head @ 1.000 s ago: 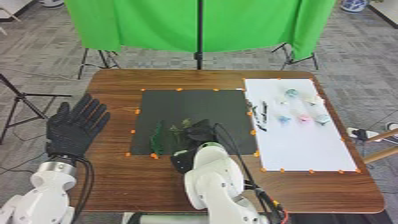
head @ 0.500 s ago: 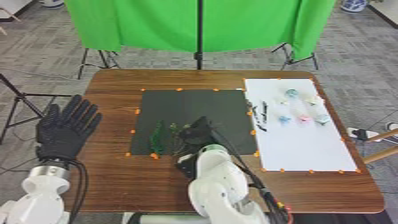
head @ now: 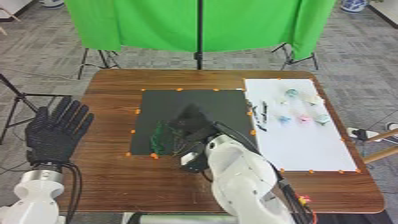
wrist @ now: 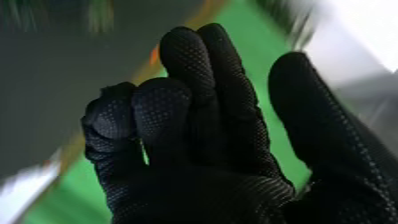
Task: Arrange flowers
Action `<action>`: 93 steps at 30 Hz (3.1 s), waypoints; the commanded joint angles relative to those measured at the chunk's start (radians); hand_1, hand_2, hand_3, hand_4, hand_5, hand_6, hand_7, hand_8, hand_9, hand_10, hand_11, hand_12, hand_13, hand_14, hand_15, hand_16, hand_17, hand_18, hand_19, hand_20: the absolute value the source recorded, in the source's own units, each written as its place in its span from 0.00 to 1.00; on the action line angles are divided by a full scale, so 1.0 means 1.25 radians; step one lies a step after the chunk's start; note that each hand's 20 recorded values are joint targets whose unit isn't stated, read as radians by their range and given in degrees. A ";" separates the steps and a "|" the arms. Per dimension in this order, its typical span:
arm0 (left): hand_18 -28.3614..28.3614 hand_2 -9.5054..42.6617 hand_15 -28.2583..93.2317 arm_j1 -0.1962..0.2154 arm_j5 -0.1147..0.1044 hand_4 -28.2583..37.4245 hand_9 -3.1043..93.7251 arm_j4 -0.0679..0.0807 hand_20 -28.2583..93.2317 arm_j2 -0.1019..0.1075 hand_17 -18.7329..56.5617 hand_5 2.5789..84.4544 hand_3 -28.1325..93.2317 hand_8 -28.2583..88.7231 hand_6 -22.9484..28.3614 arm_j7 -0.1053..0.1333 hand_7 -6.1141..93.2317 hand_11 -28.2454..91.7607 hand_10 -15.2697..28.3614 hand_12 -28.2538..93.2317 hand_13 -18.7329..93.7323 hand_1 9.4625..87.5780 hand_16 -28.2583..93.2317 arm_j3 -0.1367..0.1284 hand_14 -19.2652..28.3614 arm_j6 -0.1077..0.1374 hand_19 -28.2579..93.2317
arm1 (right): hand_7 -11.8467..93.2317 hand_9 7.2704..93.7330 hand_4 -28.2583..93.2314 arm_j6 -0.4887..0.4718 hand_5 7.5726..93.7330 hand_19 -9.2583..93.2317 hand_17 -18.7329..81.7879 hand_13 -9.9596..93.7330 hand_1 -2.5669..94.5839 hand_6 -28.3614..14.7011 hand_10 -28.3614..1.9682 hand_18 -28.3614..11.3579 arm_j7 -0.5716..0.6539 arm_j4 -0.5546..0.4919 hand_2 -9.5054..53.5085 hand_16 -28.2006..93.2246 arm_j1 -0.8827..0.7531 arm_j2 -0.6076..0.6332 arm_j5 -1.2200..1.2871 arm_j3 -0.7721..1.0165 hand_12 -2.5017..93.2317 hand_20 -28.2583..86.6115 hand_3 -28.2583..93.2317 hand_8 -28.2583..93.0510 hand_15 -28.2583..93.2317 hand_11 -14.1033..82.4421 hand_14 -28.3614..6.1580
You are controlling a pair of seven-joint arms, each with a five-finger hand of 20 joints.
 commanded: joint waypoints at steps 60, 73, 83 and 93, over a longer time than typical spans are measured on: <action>0.71 0.49 0.53 0.021 -0.006 0.00 0.45 0.002 0.35 -0.014 0.25 0.55 0.84 0.17 0.60 -0.001 0.21 0.39 0.68 0.34 0.44 0.23 0.20 -0.002 0.71 0.018 0.45 | 0.23 0.84 0.11 -0.124 0.82 1.00 0.58 0.73 0.35 0.48 0.23 0.00 0.106 0.052 0.36 0.59 0.006 -0.018 -0.172 -0.040 0.37 0.66 0.77 0.18 0.85 0.53 0.18; 0.71 0.49 0.53 0.022 -0.006 0.00 0.45 -0.001 0.35 -0.028 0.25 0.55 0.84 0.17 0.60 0.008 0.21 0.39 0.68 0.34 0.44 0.24 0.20 -0.006 0.71 0.005 0.45 | 0.31 0.83 0.12 0.097 0.82 1.00 0.59 0.73 0.35 0.51 0.26 0.00 0.059 0.001 0.27 0.58 0.028 0.040 -0.165 -0.031 0.37 0.66 0.79 0.19 0.85 0.55 0.22; 0.71 0.48 0.53 0.041 0.007 0.00 0.45 -0.015 0.35 -0.047 0.25 0.55 0.84 0.17 0.60 0.012 0.21 0.39 0.68 0.34 0.44 0.23 0.20 -0.021 0.70 -0.018 0.45 | 0.29 0.76 0.11 0.172 0.73 1.00 0.59 0.71 0.40 0.44 0.19 0.00 0.139 0.095 0.11 0.52 0.139 0.207 -0.252 0.113 0.26 0.66 0.79 0.18 0.78 0.38 0.26; 0.71 0.48 0.53 0.027 -0.005 0.00 0.45 -0.012 0.35 -0.046 0.25 0.55 0.83 0.17 0.60 0.006 0.21 0.39 0.68 0.34 0.44 0.23 0.20 -0.015 0.71 -0.010 0.45 | 0.19 0.72 0.09 0.166 0.71 1.00 0.58 0.70 0.43 0.36 0.15 0.00 0.155 0.216 0.00 0.49 0.180 0.298 -0.255 0.096 0.21 0.66 0.80 0.17 0.75 0.31 0.28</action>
